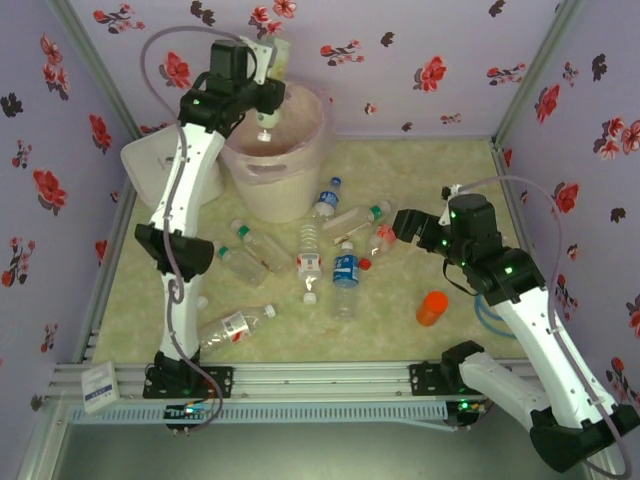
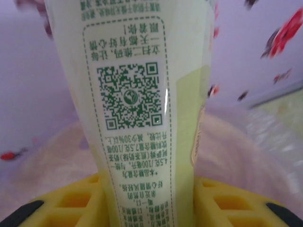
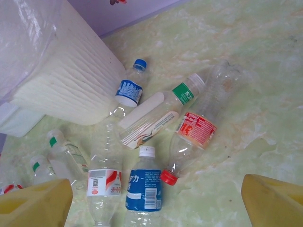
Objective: Put the plastic bottles in the bin
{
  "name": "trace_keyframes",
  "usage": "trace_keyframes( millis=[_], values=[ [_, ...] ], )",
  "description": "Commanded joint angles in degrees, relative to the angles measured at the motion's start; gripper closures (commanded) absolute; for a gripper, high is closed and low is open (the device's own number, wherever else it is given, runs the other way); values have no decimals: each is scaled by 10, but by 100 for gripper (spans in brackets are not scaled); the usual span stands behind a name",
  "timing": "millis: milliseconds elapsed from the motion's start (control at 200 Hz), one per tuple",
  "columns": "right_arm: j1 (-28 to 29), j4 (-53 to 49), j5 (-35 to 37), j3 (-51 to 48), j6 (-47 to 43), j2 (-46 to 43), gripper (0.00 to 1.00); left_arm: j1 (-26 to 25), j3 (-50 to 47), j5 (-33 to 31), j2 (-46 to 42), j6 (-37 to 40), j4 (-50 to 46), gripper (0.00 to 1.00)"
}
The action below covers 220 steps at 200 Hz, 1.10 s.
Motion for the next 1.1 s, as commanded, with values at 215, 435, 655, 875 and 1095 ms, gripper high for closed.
trace_keyframes(
  millis=[215, 435, 655, 875, 1095],
  values=[
    [-5, -4, 15, -38, -7, 18, 1, 20, -56, 82, 58, 38, -111, 100],
    [-5, 19, -3, -74, 43, 46, 1, 21, -108, 111, 74, 49, -120, 100],
    [-10, 21, -4, -96, 87, 59, 1, 17, -141, 113, 47, 61, -91, 17],
    [-12, 29, -17, -114, 113, 60, 0, 16, -121, 105, 36, 76, -104, 0],
    [-12, 12, -11, -108, 124, 82, 0, 16, -102, 87, -13, 78, -110, 0]
  ],
)
